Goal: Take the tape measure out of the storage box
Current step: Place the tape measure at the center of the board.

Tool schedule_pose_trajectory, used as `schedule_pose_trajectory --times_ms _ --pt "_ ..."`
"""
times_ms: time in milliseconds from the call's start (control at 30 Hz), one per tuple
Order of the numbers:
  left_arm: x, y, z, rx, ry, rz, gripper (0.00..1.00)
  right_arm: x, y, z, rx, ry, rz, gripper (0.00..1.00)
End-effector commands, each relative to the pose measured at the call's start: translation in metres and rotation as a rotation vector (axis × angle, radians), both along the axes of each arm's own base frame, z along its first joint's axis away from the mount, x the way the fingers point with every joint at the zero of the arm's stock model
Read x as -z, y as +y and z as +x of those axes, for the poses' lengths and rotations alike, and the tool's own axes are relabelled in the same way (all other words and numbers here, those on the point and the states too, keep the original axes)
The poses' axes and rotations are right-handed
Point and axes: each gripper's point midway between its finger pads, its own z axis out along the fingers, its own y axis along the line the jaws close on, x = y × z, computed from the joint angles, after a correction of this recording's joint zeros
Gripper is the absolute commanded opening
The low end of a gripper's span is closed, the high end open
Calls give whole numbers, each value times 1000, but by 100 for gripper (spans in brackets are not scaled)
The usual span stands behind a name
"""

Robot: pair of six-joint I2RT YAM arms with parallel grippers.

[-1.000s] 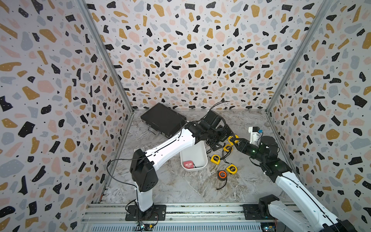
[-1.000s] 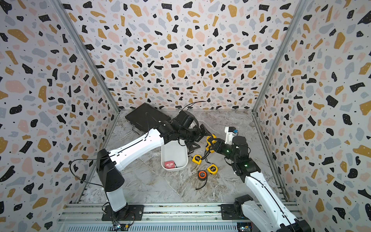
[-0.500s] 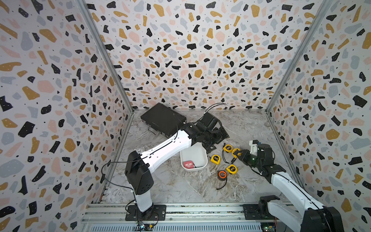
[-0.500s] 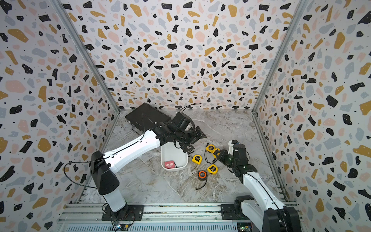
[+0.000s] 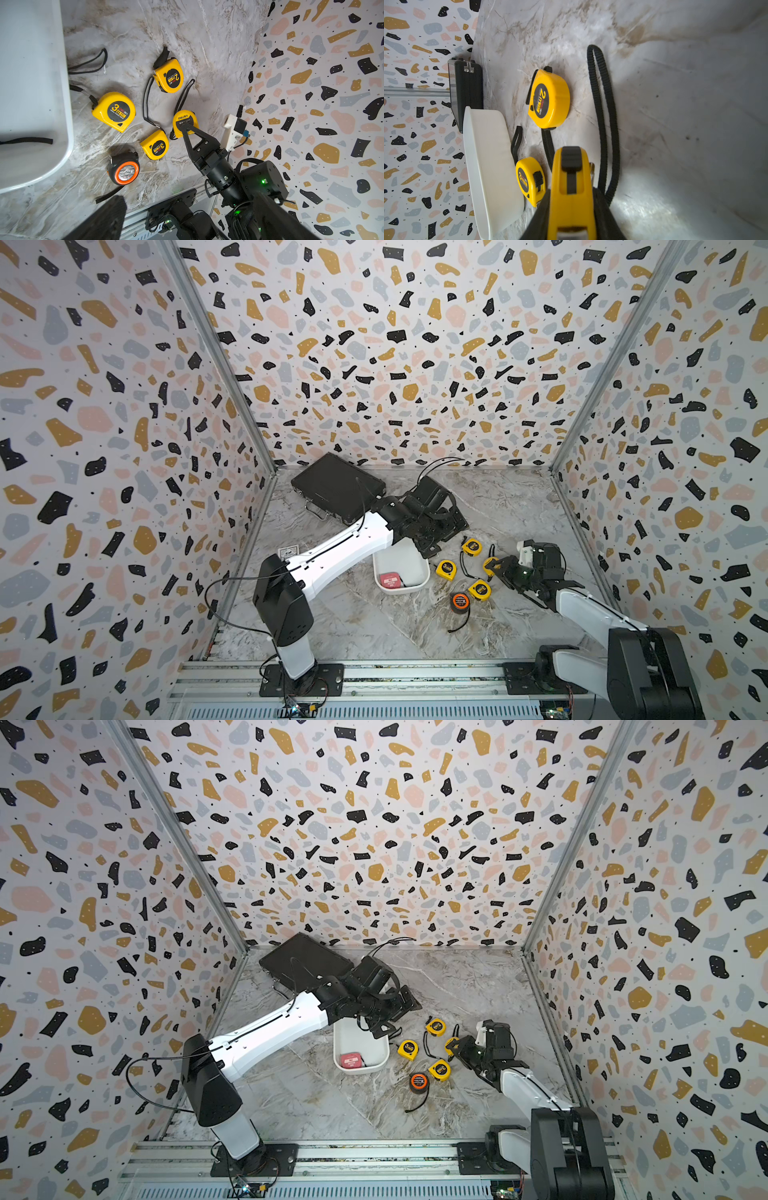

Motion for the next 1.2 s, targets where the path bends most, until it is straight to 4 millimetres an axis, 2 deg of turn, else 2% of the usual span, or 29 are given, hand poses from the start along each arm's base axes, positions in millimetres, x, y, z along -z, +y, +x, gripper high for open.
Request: schedule_pose_trajectory --times_ms 0,433,567,667,867,1167 --pt "-10 10 0 2 -44 4 100 -6 3 4 -26 -37 13 13" --pt "5 27 -8 5 -25 44 100 10 2 -10 -67 48 -1 28" --pt "7 33 -9 -1 -23 51 100 12 1 -14 -72 66 -11 43" --pt "9 38 -11 1 -25 66 100 10 -1 -20 -71 77 -34 51" --pt "19 52 -13 21 -25 134 100 0 -4 -27 -73 87 -59 62" --pt "43 77 -16 97 -27 302 100 -16 -6 -30 -99 95 -88 71"
